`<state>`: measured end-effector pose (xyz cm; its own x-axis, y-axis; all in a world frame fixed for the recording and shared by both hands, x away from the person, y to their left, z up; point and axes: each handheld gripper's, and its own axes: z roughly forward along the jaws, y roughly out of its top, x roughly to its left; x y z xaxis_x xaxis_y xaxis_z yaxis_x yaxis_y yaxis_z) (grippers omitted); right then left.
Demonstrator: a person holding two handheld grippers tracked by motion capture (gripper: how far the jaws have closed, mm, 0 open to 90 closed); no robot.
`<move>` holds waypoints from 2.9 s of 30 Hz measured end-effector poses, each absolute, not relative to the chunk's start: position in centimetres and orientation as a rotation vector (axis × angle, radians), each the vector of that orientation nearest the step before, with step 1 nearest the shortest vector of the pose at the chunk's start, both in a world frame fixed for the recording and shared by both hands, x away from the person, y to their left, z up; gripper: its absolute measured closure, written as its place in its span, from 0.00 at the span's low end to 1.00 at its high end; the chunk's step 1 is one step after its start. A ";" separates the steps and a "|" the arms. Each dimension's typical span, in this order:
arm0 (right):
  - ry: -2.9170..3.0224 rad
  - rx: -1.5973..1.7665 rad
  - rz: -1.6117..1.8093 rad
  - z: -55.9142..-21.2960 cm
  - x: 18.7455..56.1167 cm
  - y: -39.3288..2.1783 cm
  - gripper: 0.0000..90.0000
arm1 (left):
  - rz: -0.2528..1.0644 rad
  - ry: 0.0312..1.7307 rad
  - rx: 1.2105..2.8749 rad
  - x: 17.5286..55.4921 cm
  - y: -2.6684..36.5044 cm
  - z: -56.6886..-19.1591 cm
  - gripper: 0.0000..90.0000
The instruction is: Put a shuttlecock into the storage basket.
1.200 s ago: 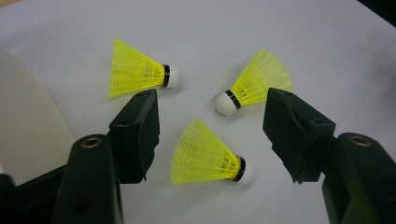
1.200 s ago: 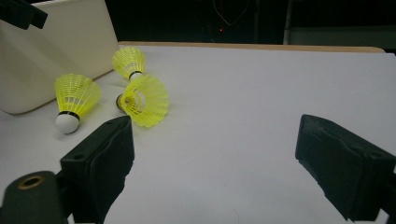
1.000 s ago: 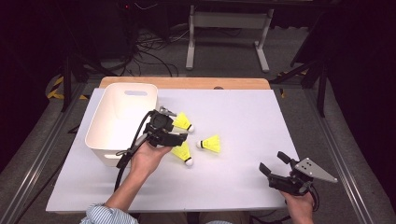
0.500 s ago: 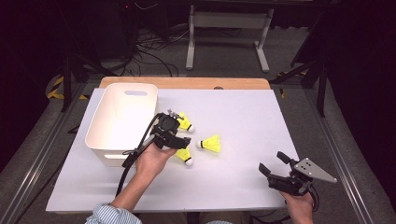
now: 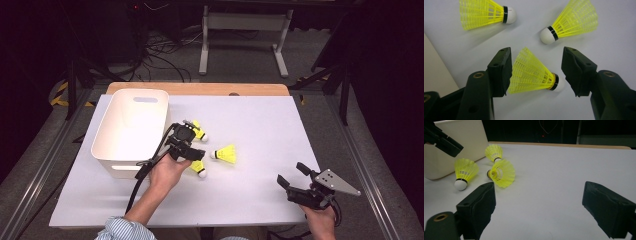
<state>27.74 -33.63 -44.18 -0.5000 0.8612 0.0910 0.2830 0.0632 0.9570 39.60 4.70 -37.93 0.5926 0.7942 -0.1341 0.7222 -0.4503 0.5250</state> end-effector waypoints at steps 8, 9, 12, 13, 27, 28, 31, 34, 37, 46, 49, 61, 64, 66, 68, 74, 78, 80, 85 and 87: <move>1.831 1.138 1.454 -44.2 27.8 -33.6 0.14 | 0.153 1.227 2.298 40.0 4.8 -38.6 0.48; 1.832 1.138 1.455 -44.2 27.7 -33.6 0.14 | 0.156 1.230 2.301 40.0 4.8 -38.7 0.48; 1.832 1.137 1.454 -44.2 27.8 -33.6 0.14 | 0.142 1.247 2.303 40.2 4.8 -39.0 0.49; 1.832 1.137 1.454 -44.2 27.8 -33.6 0.14 | 0.142 1.245 2.310 40.2 4.8 -39.0 0.49; 1.840 1.122 1.447 -44.1 27.7 -33.4 0.13 | 0.057 1.288 2.294 40.7 5.2 -40.2 0.57; 1.840 1.121 1.448 -44.1 27.7 -33.4 0.13 | 0.049 1.286 2.294 40.8 5.2 -40.2 0.58; 1.841 1.124 1.446 -44.2 27.7 -33.4 0.13 | 0.044 1.282 2.290 40.7 5.3 -40.4 0.62; 1.844 1.125 1.446 -44.2 27.7 -33.4 0.13 | 0.043 1.272 2.291 40.6 5.3 -40.4 0.67; 1.842 1.127 1.445 -44.2 27.7 -33.4 0.13 | 0.037 1.264 2.302 40.7 5.3 -40.5 0.72; 1.842 1.121 1.438 -44.2 27.7 -33.4 0.14 | 0.046 1.237 2.297 40.7 5.5 -40.3 0.87; 1.841 1.124 1.435 -44.2 27.7 -33.4 0.14 | 0.050 1.230 2.292 40.6 5.5 -40.3 0.92; 1.850 1.120 1.427 -44.3 27.8 -33.4 0.14 | 0.035 1.194 2.286 40.4 5.2 -39.9 1.00; 1.850 1.120 1.431 -44.2 27.8 -33.3 0.14 | 0.032 1.187 2.284 40.3 5.3 -39.7 1.00; 1.850 1.117 1.430 -44.2 27.8 -33.3 0.14 | 0.036 1.178 2.279 40.2 5.3 -39.5 1.00; 1.851 1.119 1.431 -44.2 27.8 -33.3 0.14 | 0.028 1.174 2.269 40.1 5.3 -39.3 1.00; 1.853 1.116 1.429 -44.2 27.8 -33.2 0.14 | 0.042 1.158 2.261 39.8 5.5 -38.6 1.00; 1.855 1.115 1.425 -44.3 27.8 -33.2 0.14 | 0.060 1.153 2.266 39.7 5.7 -38.3 1.00; 1.857 1.115 1.422 -44.3 27.8 -33.2 0.14 | 0.063 1.153 2.264 39.6 5.8 -38.2 1.00; 1.858 1.113 1.423 -44.3 27.8 -33.2 0.14 | 0.069 1.145 2.265 39.5 5.7 -37.9 1.00; 1.859 1.115 1.422 -44.3 27.8 -33.2 0.14 | 0.072 1.141 2.267 39.4 5.6 -37.8 1.00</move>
